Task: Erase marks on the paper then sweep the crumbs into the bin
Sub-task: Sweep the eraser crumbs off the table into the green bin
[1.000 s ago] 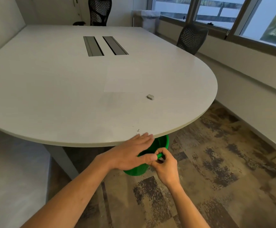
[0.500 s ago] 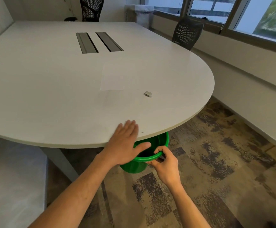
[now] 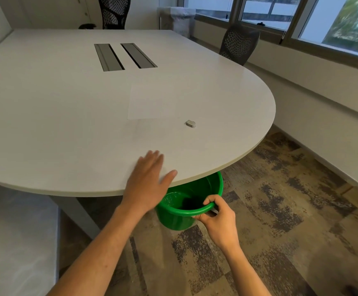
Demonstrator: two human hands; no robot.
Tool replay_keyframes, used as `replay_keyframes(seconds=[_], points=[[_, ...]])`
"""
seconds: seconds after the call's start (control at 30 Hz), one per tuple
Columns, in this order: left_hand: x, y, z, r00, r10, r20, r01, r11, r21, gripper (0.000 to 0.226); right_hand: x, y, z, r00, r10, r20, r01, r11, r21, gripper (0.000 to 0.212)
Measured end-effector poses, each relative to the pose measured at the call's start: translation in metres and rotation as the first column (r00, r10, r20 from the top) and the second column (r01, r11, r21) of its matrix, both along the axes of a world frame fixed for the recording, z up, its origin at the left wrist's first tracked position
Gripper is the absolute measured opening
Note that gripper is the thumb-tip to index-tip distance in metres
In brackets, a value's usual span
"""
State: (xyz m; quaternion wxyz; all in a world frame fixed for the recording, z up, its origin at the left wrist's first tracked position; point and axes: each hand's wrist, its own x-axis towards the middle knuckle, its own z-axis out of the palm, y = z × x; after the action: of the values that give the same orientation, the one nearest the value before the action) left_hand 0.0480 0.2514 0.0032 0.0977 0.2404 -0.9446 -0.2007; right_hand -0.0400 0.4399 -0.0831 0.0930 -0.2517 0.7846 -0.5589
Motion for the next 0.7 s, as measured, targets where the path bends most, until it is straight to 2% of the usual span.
replay_keyframes(seconds=[0.1,0.17,0.3,0.4,0.47,0.57,0.63,0.7], points=[[-0.005,-0.012,-0.009,0.965,0.021,0.260,0.006,0.995,-0.103,0.097,0.001,-0.001,0.001,1.000,0.003,-0.003,-0.003,1.000,0.003,0.038],[-0.008,0.000,-0.013,0.948,-0.090,0.304,0.135,0.982,-0.132,0.102,0.002,-0.002,0.001,1.000,0.006,-0.003,-0.006,1.000,-0.007,0.037],[-0.013,0.035,-0.011,0.876,-0.407,0.257,0.438,0.896,-0.074,0.090,0.003,-0.005,0.004,1.000,0.021,0.021,-0.021,0.999,-0.025,0.031],[-0.011,0.042,-0.012,0.852,-0.519,0.069,0.514,0.854,0.083,0.075,0.004,-0.005,0.007,0.999,0.022,0.025,-0.021,0.999,-0.045,0.030],[-0.010,0.037,-0.008,0.889,-0.457,-0.040,0.457,0.877,0.145,0.069,0.003,-0.003,0.008,0.999,0.027,0.024,-0.026,0.998,-0.051,0.032],[-0.019,0.012,0.003,0.965,-0.252,-0.078,0.259,0.961,0.098,0.069,0.003,0.000,0.008,0.999,0.012,0.034,-0.010,0.999,-0.050,0.036],[-0.032,-0.015,0.007,0.990,-0.141,0.011,0.140,0.989,0.038,0.080,0.003,0.001,0.006,0.999,0.003,0.036,-0.002,0.999,-0.038,0.038],[-0.043,-0.039,0.004,0.981,-0.057,0.184,0.057,0.998,0.004,0.096,0.004,0.002,0.005,0.999,0.003,0.032,-0.002,1.000,-0.026,0.039]])
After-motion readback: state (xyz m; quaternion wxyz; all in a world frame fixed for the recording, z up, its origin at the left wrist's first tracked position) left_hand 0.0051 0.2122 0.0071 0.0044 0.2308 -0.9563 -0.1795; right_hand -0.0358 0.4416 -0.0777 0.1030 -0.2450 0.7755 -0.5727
